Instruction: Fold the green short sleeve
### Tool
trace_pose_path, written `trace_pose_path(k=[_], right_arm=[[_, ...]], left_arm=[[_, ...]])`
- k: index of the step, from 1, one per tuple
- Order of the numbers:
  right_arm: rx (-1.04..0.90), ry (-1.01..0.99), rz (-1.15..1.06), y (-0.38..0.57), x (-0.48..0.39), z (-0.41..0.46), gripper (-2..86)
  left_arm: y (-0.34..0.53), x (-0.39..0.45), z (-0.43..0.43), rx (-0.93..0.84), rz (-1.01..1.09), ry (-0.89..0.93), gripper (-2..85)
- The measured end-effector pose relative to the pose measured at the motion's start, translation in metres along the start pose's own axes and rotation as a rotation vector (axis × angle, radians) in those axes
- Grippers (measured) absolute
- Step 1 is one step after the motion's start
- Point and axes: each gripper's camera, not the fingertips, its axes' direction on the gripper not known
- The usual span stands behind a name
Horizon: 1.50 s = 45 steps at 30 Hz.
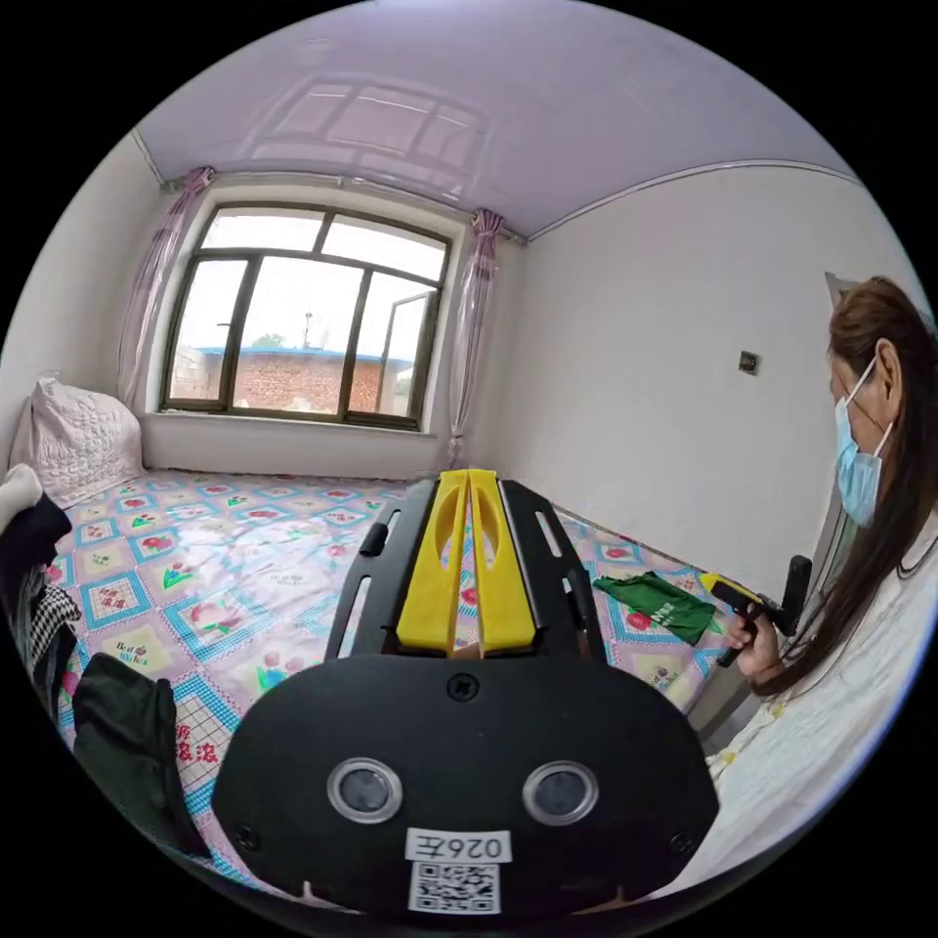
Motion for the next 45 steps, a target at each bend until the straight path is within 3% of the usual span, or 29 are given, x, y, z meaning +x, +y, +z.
trace_pose_path(k=[6, 8, 11, 16, 21, 26, 36, 45], right_arm=[[0.049, -0.110, 0.106, -0.042, 0.026, -0.030, -0.9], [0.011, -0.176, 0.102, -0.055, 0.028, -0.029, -0.9], [-0.033, -0.179, 0.143, -0.073, 0.034, -0.024, -0.9], [0.044, -0.150, 0.380, -0.080, 0.075, -0.038, -0.9], [-0.053, 0.133, 0.542, -0.071, 0.146, -0.055, -0.9], [-0.128, 0.379, 0.658, -0.061, 0.246, -0.072, -0.7], [-0.315, 0.618, 0.691, -0.059, 0.458, -0.073, 4.0], [-0.417, 0.770, 0.598, -0.090, 0.576, -0.006, 6.0]], left_arm=[[0.013, -0.019, 0.023, 0.134, 0.029, 0.259, -1.0], [0.032, -0.039, 0.044, 0.199, 0.013, 0.481, -1.0], [0.055, -0.072, 0.094, 0.085, -0.081, 0.693, -1.0], [0.099, -0.095, 0.183, -0.135, -0.230, 0.666, -0.9], [0.135, -0.064, 0.298, -0.381, -0.221, 0.652, 0.9], [0.176, 0.009, 0.453, -0.551, -0.225, 0.768, 8.4], [0.250, 0.198, 0.749, -0.907, -0.131, 0.998, 14.0], [0.289, 0.286, 0.953, -1.125, -0.061, 0.964, 17.3]])
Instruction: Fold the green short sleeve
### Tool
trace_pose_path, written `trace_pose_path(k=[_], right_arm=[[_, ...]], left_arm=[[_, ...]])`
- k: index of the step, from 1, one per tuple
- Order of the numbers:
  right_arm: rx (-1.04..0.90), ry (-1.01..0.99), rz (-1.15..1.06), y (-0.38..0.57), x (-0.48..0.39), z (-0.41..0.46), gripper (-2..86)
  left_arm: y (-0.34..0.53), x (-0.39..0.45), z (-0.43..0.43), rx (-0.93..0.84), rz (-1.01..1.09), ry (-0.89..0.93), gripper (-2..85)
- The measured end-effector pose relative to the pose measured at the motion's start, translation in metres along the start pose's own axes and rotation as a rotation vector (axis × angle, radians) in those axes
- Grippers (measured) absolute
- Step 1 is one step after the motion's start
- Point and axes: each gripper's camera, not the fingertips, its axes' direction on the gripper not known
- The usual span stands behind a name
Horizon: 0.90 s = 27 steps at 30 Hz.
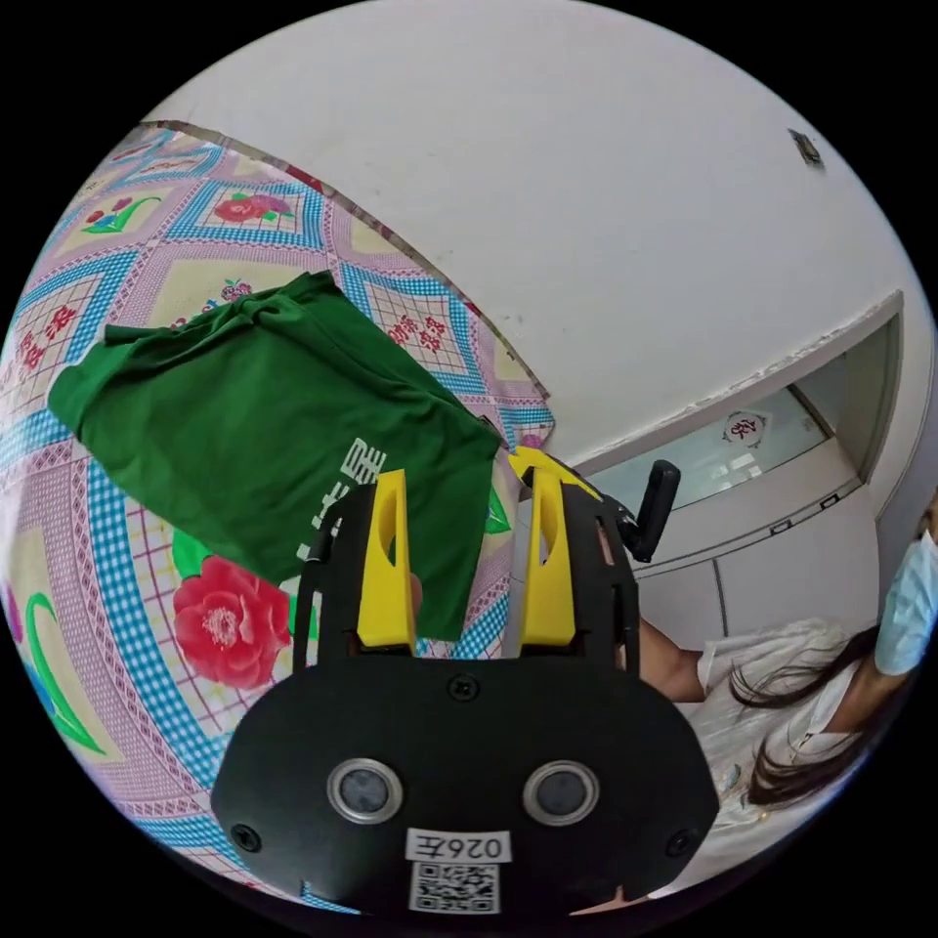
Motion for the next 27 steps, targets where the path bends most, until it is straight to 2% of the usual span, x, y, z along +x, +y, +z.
trace_pose_path(k=[6, 10, 13, 18, 23, 25, 27], right_arm=[[-0.063, 0.074, -0.006, -0.030, -0.001, 0.040, 6.3], [-0.073, 0.040, -0.010, -0.031, -0.002, 0.044, -0.1], [0.001, -0.006, -0.019, -0.026, -0.008, 0.021, -1.2], [0.024, -0.369, -0.089, -0.008, -0.028, -0.012, -1.5], [-0.086, -0.624, -0.217, 0.028, -0.075, -0.021, -1.5], [-0.124, -0.674, -0.263, 0.043, -0.095, -0.025, -1.5], [-0.170, -0.756, -0.343, 0.060, -0.118, -0.028, -1.5]], left_arm=[[-0.072, -0.064, 0.032, -0.064, -0.090, -0.051, 18.3], [-0.097, -0.095, 0.037, -0.072, -0.145, -0.031, 18.5], [-0.110, -0.112, 0.030, -0.063, -0.162, -0.015, 18.5], [-0.118, -0.140, 0.012, -0.004, -0.213, 0.084, 19.0], [-0.091, -0.167, -0.031, 0.025, -0.286, 0.144, 2.3], [-0.072, -0.172, -0.049, 0.032, -0.283, 0.171, 1.3], [-0.049, -0.174, -0.070, 0.035, -0.284, 0.125, 0.9]])
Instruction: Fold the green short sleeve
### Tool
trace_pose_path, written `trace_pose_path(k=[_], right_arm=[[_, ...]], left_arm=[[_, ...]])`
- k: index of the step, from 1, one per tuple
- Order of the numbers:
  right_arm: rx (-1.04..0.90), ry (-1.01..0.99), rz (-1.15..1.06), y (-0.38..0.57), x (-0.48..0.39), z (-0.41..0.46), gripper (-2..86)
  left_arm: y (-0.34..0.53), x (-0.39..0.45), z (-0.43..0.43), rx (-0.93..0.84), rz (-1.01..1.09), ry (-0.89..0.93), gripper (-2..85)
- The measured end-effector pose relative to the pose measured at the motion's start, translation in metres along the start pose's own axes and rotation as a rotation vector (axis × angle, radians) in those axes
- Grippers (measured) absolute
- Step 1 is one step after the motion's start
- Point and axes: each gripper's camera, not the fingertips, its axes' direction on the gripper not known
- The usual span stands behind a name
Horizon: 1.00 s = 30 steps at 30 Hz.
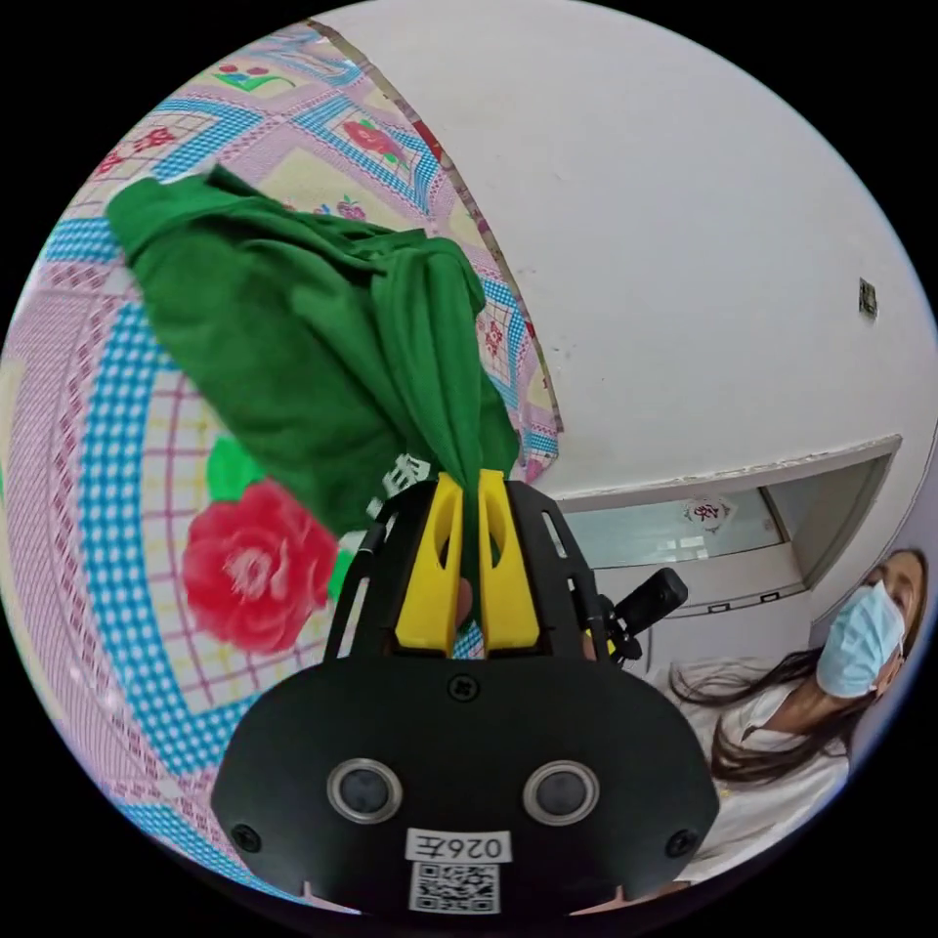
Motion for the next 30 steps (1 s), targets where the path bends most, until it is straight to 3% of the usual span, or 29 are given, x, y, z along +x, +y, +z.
trace_pose_path(k=[12, 18, 26, 30], right_arm=[[-0.395, -0.428, -0.453, 0.033, -0.145, 0.128, -1.4], [-0.461, -0.589, -0.535, 0.045, -0.191, 0.169, -0.9], [-0.377, -0.331, -0.345, -0.006, -0.108, 0.210, 2.7], [-0.305, -0.185, -0.323, -0.041, -0.088, 0.250, 4.4]], left_arm=[[0.226, -0.040, -0.162, 0.235, -0.357, -0.175, 0.5], [0.373, -0.030, -0.229, 0.397, -0.640, -0.468, 1.4], [0.533, 0.042, -0.267, 0.818, -0.750, -0.712, 12.1], [0.549, 0.067, -0.270, 0.852, -0.715, -0.824, 15.0]])
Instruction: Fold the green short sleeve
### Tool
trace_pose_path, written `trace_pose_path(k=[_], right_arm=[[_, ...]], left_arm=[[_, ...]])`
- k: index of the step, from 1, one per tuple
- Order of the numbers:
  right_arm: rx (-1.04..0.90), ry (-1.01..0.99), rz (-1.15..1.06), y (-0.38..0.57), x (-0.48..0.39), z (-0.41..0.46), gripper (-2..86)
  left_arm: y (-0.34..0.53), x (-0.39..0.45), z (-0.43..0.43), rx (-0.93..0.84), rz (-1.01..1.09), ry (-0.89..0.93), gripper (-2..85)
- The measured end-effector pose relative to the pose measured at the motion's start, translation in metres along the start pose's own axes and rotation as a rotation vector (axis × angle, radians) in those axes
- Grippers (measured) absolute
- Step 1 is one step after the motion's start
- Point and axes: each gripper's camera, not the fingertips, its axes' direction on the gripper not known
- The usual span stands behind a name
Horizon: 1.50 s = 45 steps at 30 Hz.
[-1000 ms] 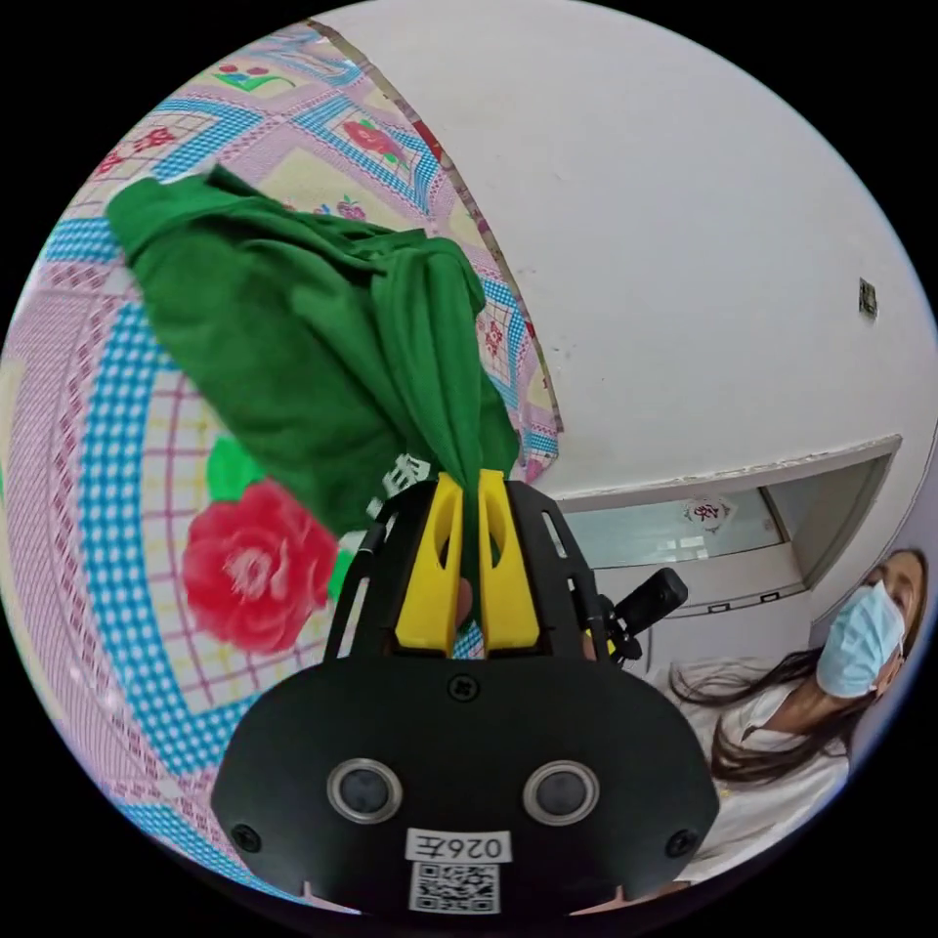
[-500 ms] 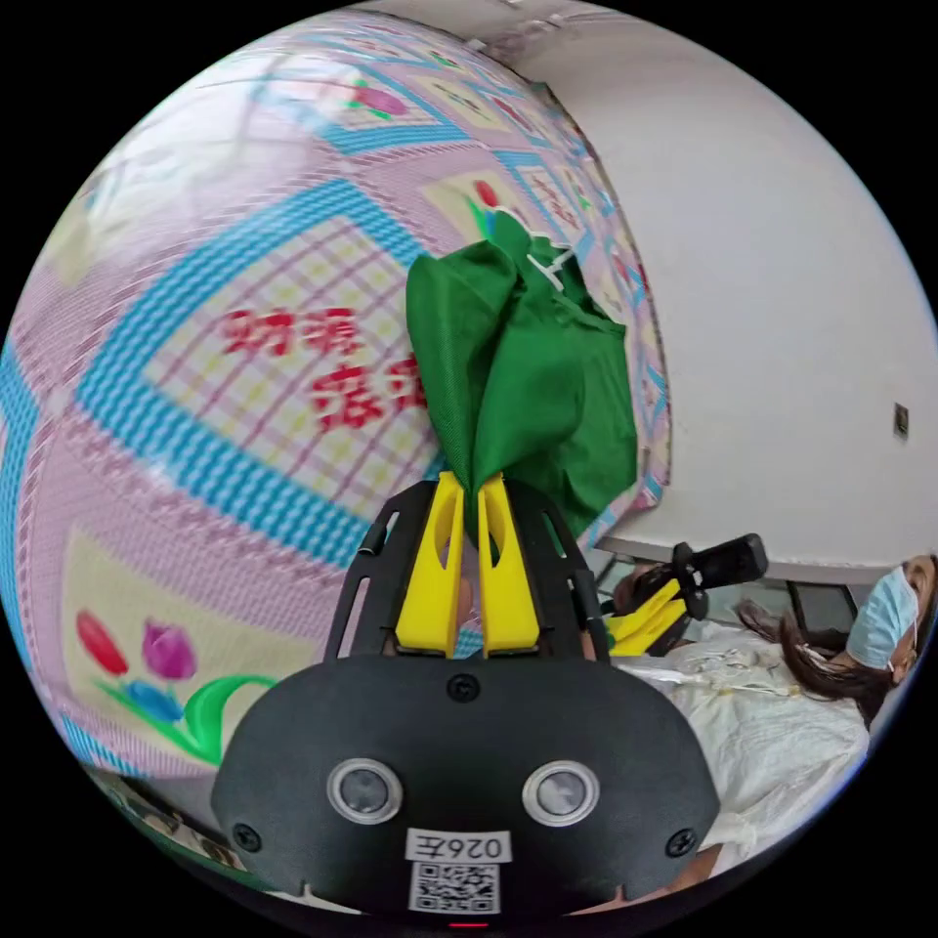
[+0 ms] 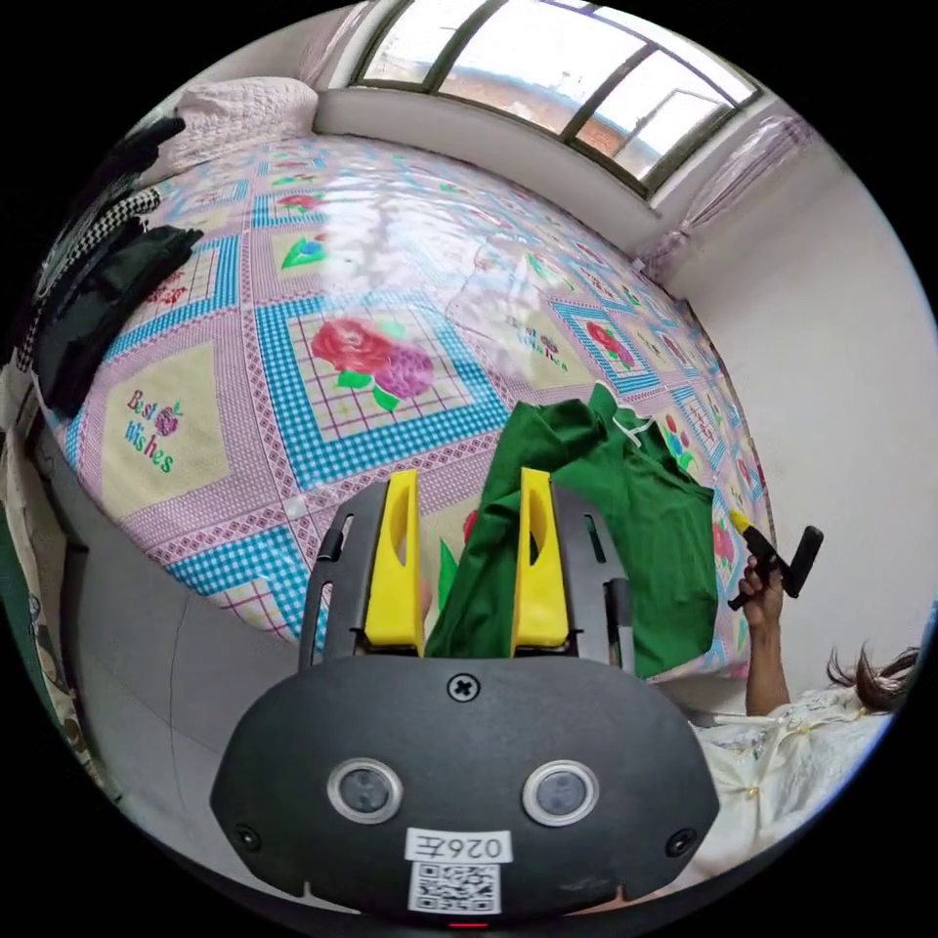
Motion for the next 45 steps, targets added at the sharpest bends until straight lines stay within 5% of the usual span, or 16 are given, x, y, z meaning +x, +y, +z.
trace_pose_path(k=[11, 16, 21, 27, 34, 41, 45], right_arm=[[-0.165, 0.265, -0.023, -0.074, 0.026, 0.142, 8.5], [-0.305, 0.339, -0.001, -0.068, 0.021, 0.197, 10.1], [-0.332, 0.472, -0.063, -0.041, -0.031, 0.218, -1.0], [-0.046, 0.448, 0.018, -0.019, -0.118, 0.135, -1.5], [0.340, 0.474, -0.165, 0.000, -0.300, -0.001, -1.6], [0.727, 0.598, -0.460, 0.062, -0.522, -0.124, -1.6], [0.866, 0.665, -0.557, 0.100, -0.621, -0.175, -1.6]], left_arm=[[-0.038, 0.054, 0.073, -0.242, 0.377, 0.034, 19.9], [0.002, 0.071, 0.069, -0.283, 0.626, -0.076, 4.9], [0.032, 0.052, 0.043, -0.380, 0.688, 0.034, 0.2], [0.072, -0.016, -0.069, -0.209, 0.631, 0.302, -0.4], [0.150, -0.076, -0.289, 0.261, 0.714, 0.453, -0.5], [0.287, -0.112, -0.516, 0.783, 0.916, 0.395, -0.4], [0.359, -0.128, -0.599, 0.926, 1.007, 0.364, -0.5]])
